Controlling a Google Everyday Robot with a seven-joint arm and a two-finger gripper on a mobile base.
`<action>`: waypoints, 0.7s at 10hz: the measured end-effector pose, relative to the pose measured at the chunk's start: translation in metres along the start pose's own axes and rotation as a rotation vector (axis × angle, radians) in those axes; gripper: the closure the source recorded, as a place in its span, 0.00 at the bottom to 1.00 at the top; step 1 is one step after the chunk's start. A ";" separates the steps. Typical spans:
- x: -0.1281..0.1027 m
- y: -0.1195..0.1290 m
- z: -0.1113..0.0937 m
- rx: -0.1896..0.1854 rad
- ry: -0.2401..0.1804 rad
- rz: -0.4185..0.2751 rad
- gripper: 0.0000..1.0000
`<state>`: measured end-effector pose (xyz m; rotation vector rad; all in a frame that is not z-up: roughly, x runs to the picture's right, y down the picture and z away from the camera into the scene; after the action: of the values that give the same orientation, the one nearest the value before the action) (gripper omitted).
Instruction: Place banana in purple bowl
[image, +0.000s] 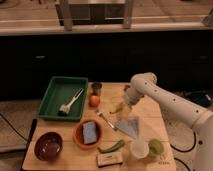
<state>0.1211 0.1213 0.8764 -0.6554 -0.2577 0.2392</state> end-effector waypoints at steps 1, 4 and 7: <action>0.000 0.000 0.003 -0.005 -0.002 0.003 0.20; -0.004 -0.002 0.011 -0.016 -0.003 0.004 0.20; -0.006 -0.006 0.017 -0.019 -0.001 0.000 0.20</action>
<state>0.1111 0.1249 0.8925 -0.6743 -0.2611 0.2372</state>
